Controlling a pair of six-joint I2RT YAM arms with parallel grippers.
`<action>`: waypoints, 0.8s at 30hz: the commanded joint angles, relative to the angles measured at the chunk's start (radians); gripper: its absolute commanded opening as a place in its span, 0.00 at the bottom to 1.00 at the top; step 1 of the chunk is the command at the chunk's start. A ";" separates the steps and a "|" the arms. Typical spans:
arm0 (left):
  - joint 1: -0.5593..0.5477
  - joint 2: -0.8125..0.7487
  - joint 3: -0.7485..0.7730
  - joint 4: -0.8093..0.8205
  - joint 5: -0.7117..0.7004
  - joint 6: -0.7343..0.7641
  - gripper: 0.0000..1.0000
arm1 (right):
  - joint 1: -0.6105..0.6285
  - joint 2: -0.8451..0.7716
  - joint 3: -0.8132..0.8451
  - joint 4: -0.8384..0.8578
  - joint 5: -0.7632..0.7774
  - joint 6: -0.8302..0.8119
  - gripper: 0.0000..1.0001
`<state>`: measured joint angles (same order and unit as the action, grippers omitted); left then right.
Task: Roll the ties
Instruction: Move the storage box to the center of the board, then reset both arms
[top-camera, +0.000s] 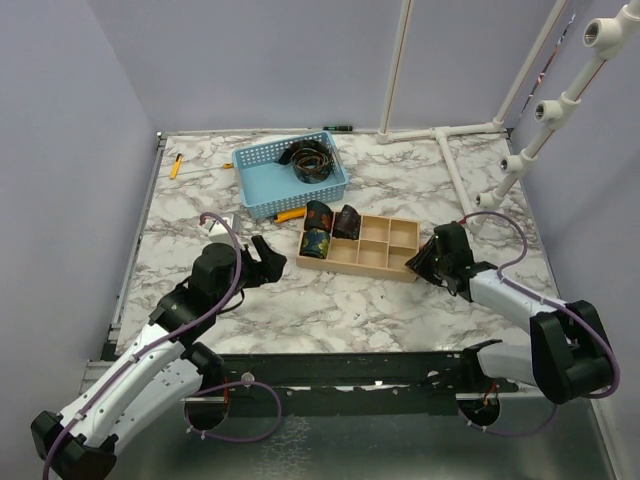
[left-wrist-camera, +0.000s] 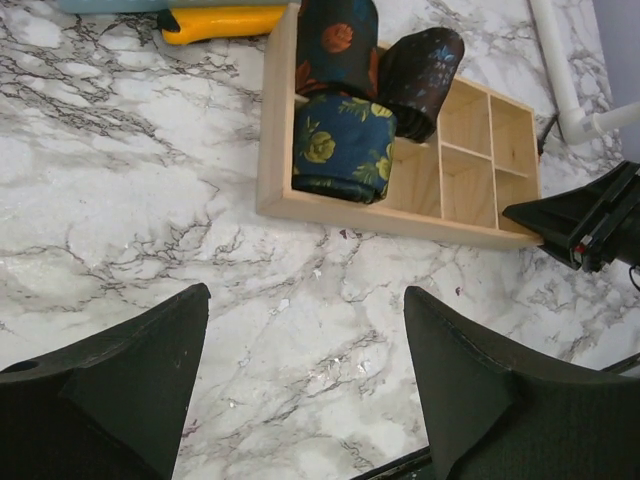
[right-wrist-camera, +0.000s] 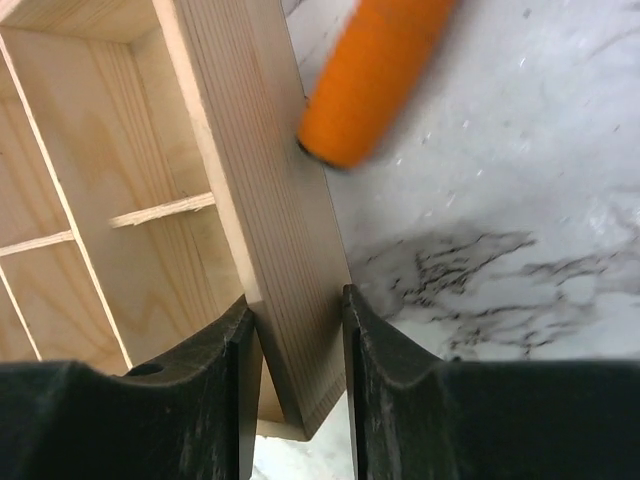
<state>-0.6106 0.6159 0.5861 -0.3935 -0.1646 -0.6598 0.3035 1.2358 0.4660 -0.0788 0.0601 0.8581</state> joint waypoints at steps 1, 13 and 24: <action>0.003 0.020 0.010 0.009 0.007 0.019 0.81 | -0.043 0.034 0.028 -0.103 0.018 -0.061 0.27; 0.003 0.052 0.095 -0.032 -0.148 0.060 0.90 | 0.000 -0.511 0.080 -0.347 -0.121 -0.310 0.87; 0.002 0.087 0.134 -0.030 -0.449 0.072 0.99 | 0.183 -0.633 0.219 -0.266 0.014 -0.477 0.94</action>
<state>-0.6106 0.6865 0.6922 -0.4099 -0.4591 -0.6090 0.4686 0.6041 0.6434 -0.3603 -0.0536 0.4675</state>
